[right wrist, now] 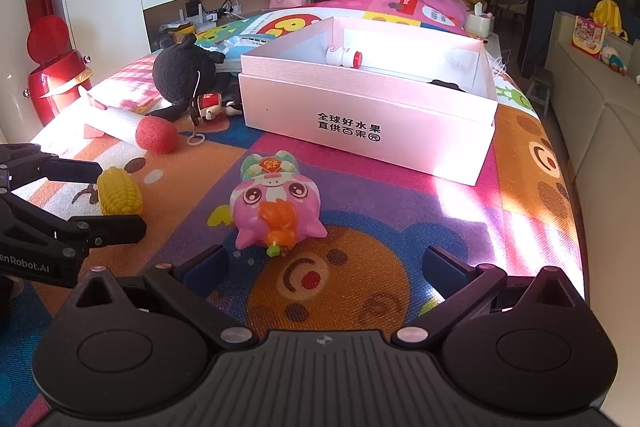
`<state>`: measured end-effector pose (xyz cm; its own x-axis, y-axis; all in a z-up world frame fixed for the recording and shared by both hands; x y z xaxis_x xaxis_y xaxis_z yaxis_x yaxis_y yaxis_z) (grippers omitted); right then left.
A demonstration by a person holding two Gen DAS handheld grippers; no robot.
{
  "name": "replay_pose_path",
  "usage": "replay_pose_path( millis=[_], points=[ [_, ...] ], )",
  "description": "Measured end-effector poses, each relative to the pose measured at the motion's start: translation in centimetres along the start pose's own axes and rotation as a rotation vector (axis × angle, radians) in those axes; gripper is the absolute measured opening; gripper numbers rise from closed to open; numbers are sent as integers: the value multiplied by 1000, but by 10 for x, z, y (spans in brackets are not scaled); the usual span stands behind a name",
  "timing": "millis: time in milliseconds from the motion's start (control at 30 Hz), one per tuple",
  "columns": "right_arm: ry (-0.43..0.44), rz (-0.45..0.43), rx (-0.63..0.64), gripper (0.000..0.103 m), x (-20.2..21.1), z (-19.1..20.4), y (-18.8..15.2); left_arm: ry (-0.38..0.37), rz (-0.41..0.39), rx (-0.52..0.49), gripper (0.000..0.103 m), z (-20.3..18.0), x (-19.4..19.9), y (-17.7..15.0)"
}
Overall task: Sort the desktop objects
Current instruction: 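Lift the pink pig with the right tool while the left tool grasps the yellow corn toy, then grasp the pink pig toy with the right tool while the left tool holds the yellow corn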
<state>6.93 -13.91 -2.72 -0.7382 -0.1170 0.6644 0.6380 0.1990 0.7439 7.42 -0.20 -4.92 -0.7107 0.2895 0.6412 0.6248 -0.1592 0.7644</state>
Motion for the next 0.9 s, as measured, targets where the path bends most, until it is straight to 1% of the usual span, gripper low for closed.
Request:
replay_pose_path(
  millis=[67, 167, 267, 367, 433, 500, 600, 700, 767, 800, 900],
  points=[
    [0, 2, 0, 103, 0, 0, 0, -37, -8, 4, 94, 1, 2, 2],
    [0, 2, 0, 103, 0, 0, 0, -84, -18, -34, 94, -8, 2, 5],
    [0, 1, 0, 103, 0, 0, 0, -81, -15, -42, 93, -10, -4, 8],
    [-1, 0, -2, 103, 0, -1, 0, -67, -4, -14, 84, -6, -11, 9],
    [-3, 0, -5, 103, 0, -2, 1, -52, -9, -6, 78, -5, -10, 9],
    [-10, -2, -2, 103, 0, -2, 1, -52, -9, 1, 72, -4, -8, 9],
    [-13, -29, 47, 103, 4, 5, 5, -59, -3, -8, 72, -5, -2, 7],
    [-14, -85, 107, 103, 9, 16, 14, -70, 2, -19, 72, -10, 4, 1],
    [0, -109, 123, 100, 9, 24, 24, -75, 3, -23, 72, -12, 7, -1],
    [10, -115, 126, 95, 7, 27, 29, -78, 3, -23, 72, -13, 8, -2],
    [32, -95, 129, 88, -4, 32, 39, -81, 0, -26, 72, -16, 13, -2]
  ],
)
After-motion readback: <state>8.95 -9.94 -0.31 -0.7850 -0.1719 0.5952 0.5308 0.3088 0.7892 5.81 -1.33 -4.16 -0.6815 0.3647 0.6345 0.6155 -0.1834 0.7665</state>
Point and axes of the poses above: each gripper's, at about its wrist camera, not at the fingertips, and x roughly against the way its jaws point, z to its left, y to its top, the point moved 8 cm from there along -x, roughly the way its jaws point, and after that the axes turned 8 degrees about -y, right-handed, at the moved point
